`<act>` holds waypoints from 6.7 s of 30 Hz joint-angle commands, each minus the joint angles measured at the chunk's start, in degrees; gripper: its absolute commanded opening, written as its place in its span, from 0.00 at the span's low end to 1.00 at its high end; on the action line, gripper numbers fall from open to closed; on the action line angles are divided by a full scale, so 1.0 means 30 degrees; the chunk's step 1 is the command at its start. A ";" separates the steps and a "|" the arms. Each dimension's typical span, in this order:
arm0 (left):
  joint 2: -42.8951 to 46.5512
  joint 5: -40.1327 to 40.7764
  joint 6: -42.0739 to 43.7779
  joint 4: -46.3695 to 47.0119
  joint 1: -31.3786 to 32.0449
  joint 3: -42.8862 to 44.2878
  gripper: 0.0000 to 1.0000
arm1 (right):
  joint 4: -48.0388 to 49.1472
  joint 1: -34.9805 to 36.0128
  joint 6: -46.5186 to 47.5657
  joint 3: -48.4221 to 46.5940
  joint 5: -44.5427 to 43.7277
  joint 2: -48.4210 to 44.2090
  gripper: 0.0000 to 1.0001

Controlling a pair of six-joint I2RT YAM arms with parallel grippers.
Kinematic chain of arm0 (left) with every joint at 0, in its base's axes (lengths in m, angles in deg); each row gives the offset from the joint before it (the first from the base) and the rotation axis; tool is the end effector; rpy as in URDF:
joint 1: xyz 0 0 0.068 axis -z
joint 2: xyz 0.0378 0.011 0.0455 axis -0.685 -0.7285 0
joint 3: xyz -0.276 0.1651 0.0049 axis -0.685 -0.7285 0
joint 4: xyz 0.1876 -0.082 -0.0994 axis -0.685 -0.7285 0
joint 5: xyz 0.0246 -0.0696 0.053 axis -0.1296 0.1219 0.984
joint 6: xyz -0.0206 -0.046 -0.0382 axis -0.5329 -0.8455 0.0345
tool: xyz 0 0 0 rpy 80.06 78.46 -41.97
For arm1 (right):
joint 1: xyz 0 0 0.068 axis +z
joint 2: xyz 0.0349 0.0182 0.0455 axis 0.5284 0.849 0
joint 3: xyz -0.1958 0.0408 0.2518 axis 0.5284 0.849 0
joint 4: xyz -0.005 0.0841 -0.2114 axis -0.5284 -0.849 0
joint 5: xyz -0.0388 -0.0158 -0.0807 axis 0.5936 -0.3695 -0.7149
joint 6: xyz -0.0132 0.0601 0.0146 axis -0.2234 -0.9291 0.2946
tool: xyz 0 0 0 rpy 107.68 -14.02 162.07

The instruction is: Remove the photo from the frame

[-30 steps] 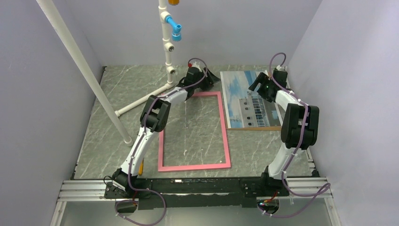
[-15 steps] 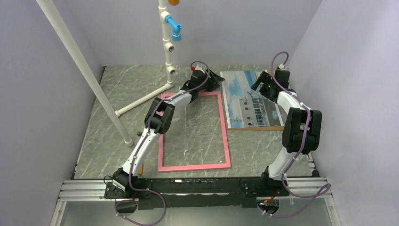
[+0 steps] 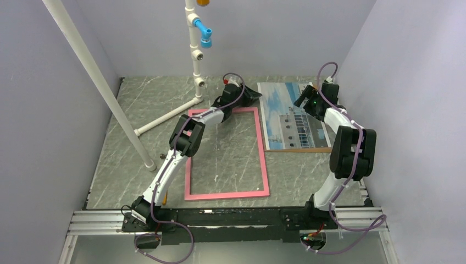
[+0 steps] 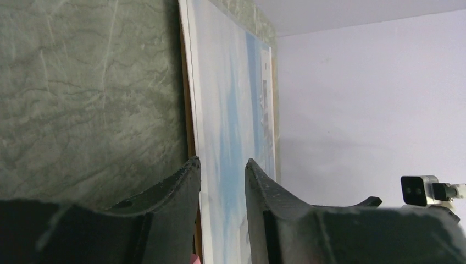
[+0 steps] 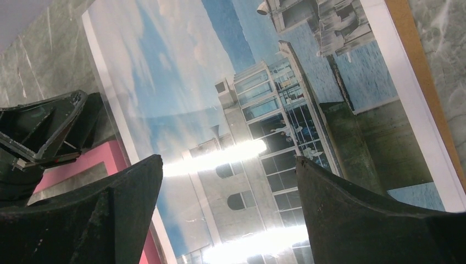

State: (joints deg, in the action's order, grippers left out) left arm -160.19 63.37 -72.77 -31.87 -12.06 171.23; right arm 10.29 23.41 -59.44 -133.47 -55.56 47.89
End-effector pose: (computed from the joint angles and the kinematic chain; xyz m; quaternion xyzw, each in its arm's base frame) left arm 0.5446 -0.3445 0.1325 -0.1819 0.7452 -0.5588 0.3150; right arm 0.3786 -0.0485 0.2789 0.2316 0.8729 0.1375 0.4069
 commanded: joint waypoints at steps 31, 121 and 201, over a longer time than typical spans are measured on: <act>-0.0093 -0.2059 0.1402 0.0300 0.1523 0.2118 0.50 | 0.0950 -0.0096 -0.0050 0.0203 -0.0009 -0.0386 0.92; 2.1336 -0.6324 1.3452 -0.8110 -0.0929 -1.7677 0.76 | -0.8832 0.7912 0.6043 -2.0538 -1.2016 1.1935 0.83; 0.9515 -0.3631 0.5767 -0.1899 0.6121 -1.0784 0.78 | -0.3242 -0.0870 -0.2075 0.3809 -0.5916 -0.0042 0.52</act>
State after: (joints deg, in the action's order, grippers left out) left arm -132.84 55.09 -53.71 -44.17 6.17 138.08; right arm 1.85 21.05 -65.08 -122.67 -76.21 46.49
